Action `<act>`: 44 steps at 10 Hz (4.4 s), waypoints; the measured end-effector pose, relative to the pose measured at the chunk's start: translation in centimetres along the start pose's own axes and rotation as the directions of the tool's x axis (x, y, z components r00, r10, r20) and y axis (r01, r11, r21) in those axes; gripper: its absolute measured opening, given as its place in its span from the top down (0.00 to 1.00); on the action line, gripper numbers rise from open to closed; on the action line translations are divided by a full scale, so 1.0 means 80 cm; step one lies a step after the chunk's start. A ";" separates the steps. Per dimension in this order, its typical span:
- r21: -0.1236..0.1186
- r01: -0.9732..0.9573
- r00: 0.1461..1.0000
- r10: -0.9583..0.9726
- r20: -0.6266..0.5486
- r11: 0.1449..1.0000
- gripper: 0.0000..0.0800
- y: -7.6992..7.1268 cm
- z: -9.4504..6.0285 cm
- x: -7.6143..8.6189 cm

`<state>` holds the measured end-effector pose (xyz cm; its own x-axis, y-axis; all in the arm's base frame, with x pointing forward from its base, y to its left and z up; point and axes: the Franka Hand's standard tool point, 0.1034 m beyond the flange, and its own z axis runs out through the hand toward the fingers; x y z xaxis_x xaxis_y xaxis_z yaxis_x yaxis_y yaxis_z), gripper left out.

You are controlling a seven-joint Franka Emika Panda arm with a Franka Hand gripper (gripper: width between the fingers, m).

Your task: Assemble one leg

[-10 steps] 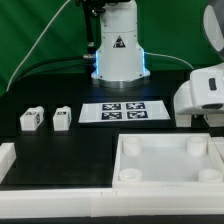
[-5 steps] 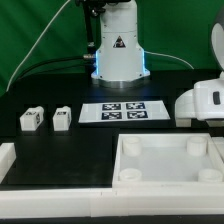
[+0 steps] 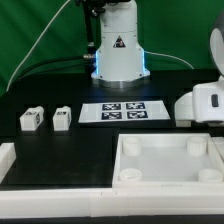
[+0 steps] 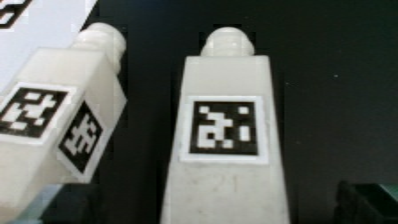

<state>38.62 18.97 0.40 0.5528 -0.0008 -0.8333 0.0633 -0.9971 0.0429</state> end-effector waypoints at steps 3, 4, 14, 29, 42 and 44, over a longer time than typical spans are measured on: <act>0.002 -0.001 1.000 0.001 -0.005 1.000 0.19 0.000 0.000 0.001; 0.002 -0.001 1.000 0.001 -0.004 1.000 0.31 0.000 0.000 0.001; 0.019 -0.026 0.999 0.027 -0.020 0.999 0.64 0.016 -0.025 -0.015; 0.065 0.054 0.655 0.014 -0.756 0.996 0.63 0.076 -0.155 -0.068; -0.127 0.194 0.440 -0.202 -0.875 0.973 0.63 0.154 -0.266 -0.010; -0.129 0.197 0.413 -0.202 -0.888 0.972 0.63 0.153 -0.301 0.010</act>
Offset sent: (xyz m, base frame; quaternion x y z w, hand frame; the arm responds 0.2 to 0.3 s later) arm -0.0004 0.0021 -0.0015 -0.0022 -0.0001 0.0056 1.0000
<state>59.81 8.64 13.54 0.9535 0.2686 0.1371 0.2776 -0.9594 -0.0509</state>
